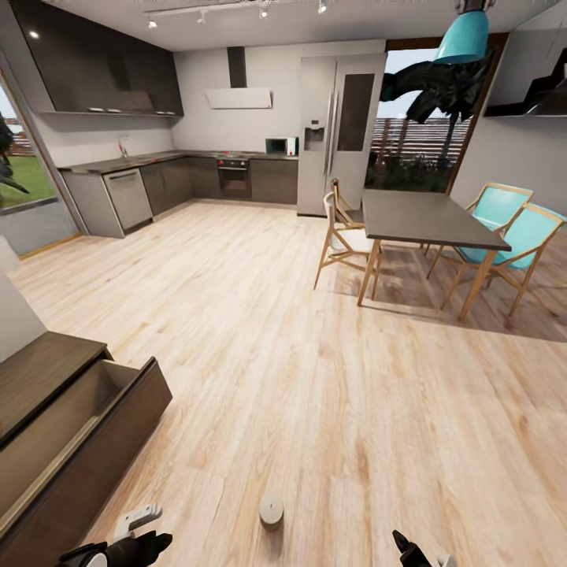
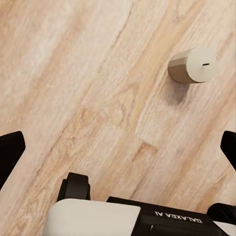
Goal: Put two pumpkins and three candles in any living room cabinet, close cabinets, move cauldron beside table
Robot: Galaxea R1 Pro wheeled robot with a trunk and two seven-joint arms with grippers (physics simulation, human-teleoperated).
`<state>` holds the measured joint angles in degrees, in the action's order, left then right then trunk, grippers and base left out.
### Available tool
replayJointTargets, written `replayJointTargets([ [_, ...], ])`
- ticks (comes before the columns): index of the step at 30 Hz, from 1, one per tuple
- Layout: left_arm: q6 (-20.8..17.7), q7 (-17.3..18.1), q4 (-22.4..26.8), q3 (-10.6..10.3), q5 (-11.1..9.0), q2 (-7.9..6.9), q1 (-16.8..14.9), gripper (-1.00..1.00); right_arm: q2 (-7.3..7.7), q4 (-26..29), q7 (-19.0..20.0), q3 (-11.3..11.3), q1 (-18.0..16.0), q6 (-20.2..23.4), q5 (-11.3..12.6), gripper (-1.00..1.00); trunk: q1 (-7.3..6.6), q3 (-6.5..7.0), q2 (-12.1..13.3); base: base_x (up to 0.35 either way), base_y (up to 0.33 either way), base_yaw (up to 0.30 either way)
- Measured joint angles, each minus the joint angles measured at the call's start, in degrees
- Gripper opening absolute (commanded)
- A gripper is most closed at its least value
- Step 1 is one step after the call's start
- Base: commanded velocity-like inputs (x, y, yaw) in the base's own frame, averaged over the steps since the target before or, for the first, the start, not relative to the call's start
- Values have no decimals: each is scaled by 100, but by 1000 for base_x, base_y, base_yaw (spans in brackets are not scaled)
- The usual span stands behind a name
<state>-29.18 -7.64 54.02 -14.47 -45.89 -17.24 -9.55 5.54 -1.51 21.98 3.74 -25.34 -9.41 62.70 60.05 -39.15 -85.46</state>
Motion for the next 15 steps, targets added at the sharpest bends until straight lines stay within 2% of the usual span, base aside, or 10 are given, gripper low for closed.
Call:
replayJointTargets([
  [6, 2, 1, -3, -1, 0, 0, 0, 100, 0, 0, 0, 0, 0, 3, -2, 100, 0, 55, 0, 0, -121, 0],
  [12, 3, 2, -3, -6, 7, 0, -1, 100, 0, 1, 0, 3, 0, 6, -5, 100, 0, 67, 0, 0, -263, 0],
  [15, 3, 2, -3, -1, 96, 0, -1, 100, 0, 0, 0, 7, 0, 0, -6, 100, 0, 69, 0, 0, -211, -63],
])
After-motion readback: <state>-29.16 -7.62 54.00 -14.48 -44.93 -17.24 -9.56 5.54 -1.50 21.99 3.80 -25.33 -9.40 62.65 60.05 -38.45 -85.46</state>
